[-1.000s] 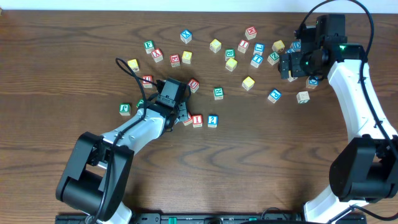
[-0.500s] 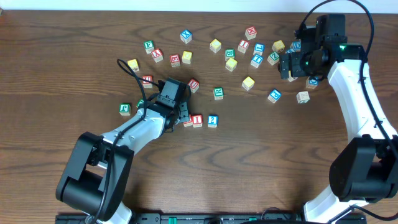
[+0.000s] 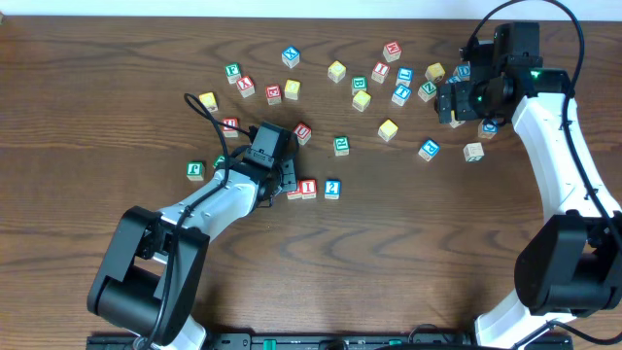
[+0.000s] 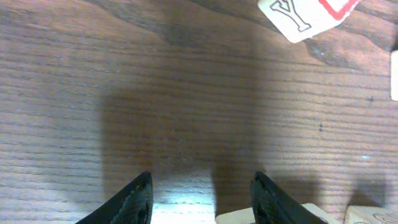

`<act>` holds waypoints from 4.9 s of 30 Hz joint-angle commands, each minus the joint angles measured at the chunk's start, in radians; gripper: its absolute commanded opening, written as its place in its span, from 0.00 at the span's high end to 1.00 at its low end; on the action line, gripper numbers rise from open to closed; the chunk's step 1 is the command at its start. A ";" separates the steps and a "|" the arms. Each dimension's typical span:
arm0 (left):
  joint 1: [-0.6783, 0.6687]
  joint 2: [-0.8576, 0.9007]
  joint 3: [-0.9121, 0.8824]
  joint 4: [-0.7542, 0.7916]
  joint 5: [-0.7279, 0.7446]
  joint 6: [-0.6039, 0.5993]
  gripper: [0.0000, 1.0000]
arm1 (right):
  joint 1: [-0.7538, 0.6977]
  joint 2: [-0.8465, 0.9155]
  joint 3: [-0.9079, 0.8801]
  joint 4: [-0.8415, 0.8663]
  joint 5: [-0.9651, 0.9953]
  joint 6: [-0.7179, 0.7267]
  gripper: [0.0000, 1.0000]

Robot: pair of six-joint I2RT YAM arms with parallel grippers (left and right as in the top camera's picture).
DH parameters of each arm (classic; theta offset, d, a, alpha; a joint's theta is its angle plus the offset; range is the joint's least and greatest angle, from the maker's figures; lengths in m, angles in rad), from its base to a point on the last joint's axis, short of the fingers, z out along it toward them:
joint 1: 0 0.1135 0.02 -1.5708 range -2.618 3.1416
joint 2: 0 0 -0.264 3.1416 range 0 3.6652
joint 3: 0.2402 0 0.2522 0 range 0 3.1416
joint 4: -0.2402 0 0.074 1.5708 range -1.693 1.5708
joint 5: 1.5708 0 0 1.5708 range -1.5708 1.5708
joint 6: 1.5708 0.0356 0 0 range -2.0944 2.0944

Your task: Spell out AI2

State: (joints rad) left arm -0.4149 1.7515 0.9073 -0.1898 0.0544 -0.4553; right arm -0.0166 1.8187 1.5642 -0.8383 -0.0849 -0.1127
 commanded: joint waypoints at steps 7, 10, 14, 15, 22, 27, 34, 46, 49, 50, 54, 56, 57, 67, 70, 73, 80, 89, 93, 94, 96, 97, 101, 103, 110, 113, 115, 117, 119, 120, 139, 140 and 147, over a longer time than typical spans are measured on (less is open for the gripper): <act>0.004 0.008 -0.007 -0.006 0.018 0.018 0.50 | -0.002 -0.015 0.021 -0.001 0.004 0.011 0.01; 0.004 0.009 -0.007 -0.006 0.018 0.018 0.50 | -0.002 -0.015 0.021 -0.001 0.004 0.011 0.01; 0.004 0.009 -0.007 -0.002 0.008 0.018 0.50 | -0.002 -0.015 0.021 -0.001 0.004 0.011 0.01; 0.005 0.009 -0.006 0.002 -0.003 0.018 0.50 | -0.002 -0.015 0.021 -0.001 0.004 0.011 0.01; 0.008 0.008 -0.005 0.016 -0.109 0.017 0.50 | -0.002 -0.015 0.021 -0.004 0.004 0.011 0.01; 0.033 0.008 -0.005 -0.027 -0.180 0.010 0.50 | -0.002 -0.015 0.021 -0.003 0.004 0.011 0.01; 0.087 0.007 -0.004 -0.109 -0.120 0.006 0.54 | -0.002 -0.015 0.021 0.000 0.004 0.011 0.01; 0.088 0.006 -0.004 -0.117 0.148 0.036 0.55 | -0.002 -0.015 0.021 0.000 0.004 0.011 0.01; 0.088 0.006 -0.004 -0.143 0.148 0.036 0.55 | -0.002 -0.015 0.021 0.000 0.004 0.011 0.01; 0.088 0.006 -0.004 -0.153 0.148 0.036 0.55 | -0.002 -0.015 0.021 0.000 0.004 0.011 0.01; 0.088 0.006 -0.004 -0.201 0.148 0.038 0.55 | -0.002 -0.015 0.021 0.001 0.004 0.011 0.01; 0.088 0.006 -0.004 -0.223 0.148 0.050 0.55 | -0.001 -0.015 0.021 0.000 0.004 0.011 0.01; 0.088 0.006 -0.004 -0.228 0.148 0.052 0.55 | 0.003 -0.015 0.021 0.000 0.004 0.011 0.01; 0.088 0.006 -0.004 -0.227 0.197 0.082 0.55 | 0.009 -0.015 0.021 0.000 0.004 0.011 0.01; 0.088 0.006 -0.004 -0.228 0.201 0.093 0.55 | 0.012 -0.015 0.021 0.003 0.004 0.011 0.01; 0.088 0.006 -0.004 -0.222 0.239 0.122 0.55 | 0.021 -0.012 0.021 0.006 0.004 0.011 0.01; 0.076 0.006 -0.004 -0.212 0.256 0.146 0.55 | 0.023 -0.012 0.021 0.005 0.004 0.011 0.01; 0.049 0.006 -0.004 -0.189 0.256 0.148 0.55 | 0.025 -0.012 0.021 0.004 0.004 0.011 0.01; 0.049 0.006 -0.004 -0.187 0.243 0.148 0.55 | 0.025 -0.012 0.021 0.004 0.004 0.011 0.01; 0.049 0.006 -0.004 -0.186 0.237 0.148 0.55 | 0.025 -0.012 0.021 0.004 0.004 0.011 0.01; 0.049 0.006 -0.004 -0.187 0.208 0.144 0.55 | 0.025 -0.012 0.021 0.003 0.004 0.011 0.01; 0.049 0.006 -0.004 -0.187 0.187 0.143 0.54 | 0.025 -0.012 0.021 0.003 0.004 0.011 0.01; 0.051 0.006 -0.004 -0.187 0.055 0.071 0.54 | 0.025 -0.011 0.010 0.010 0.003 0.032 0.01; 0.052 0.006 -0.004 -0.187 -0.021 0.011 0.54 | 0.027 -0.007 -0.002 0.012 0.002 0.067 0.01; 0.079 0.006 -0.004 -0.140 -0.115 -0.066 0.54 | 0.121 0.041 -0.016 0.016 -0.026 0.101 0.02; 0.098 0.006 0.003 -0.138 -0.107 -0.023 0.53 | 0.207 0.061 -0.016 0.018 -0.017 0.101 0.02; 0.118 0.006 0.009 -0.140 -0.073 0.019 0.53 | 0.264 0.070 -0.016 0.022 0.010 0.106 0.02; 0.144 0.006 0.013 -0.145 -0.030 0.066 0.53 | 0.325 0.080 -0.016 0.032 0.072 0.140 0.02; 0.189 0.003 0.017 -0.152 0.020 0.113 0.53 | 0.402 0.091 -0.016 0.042 0.142 0.179 0.01; 0.208 0.002 0.019 -0.161 0.041 0.125 0.53 | 0.424 0.091 -0.016 0.042 0.158 0.191 0.01; 0.300 -0.228 0.021 -0.227 0.088 0.190 0.53 | 0.470 0.091 -0.022 -0.025 0.153 0.275 0.76; 0.300 -0.247 0.021 -0.235 0.088 0.193 0.53 | 0.470 0.091 -0.023 -0.040 0.152 0.277 0.83; 0.300 -0.340 0.021 -0.289 0.083 0.238 0.53 | 0.473 0.091 -0.079 -0.076 0.100 0.289 0.93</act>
State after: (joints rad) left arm -0.1184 1.4467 0.9207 -0.4618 0.1329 -0.2630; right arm 0.4541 1.9076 1.5284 -0.9169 0.0463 0.1570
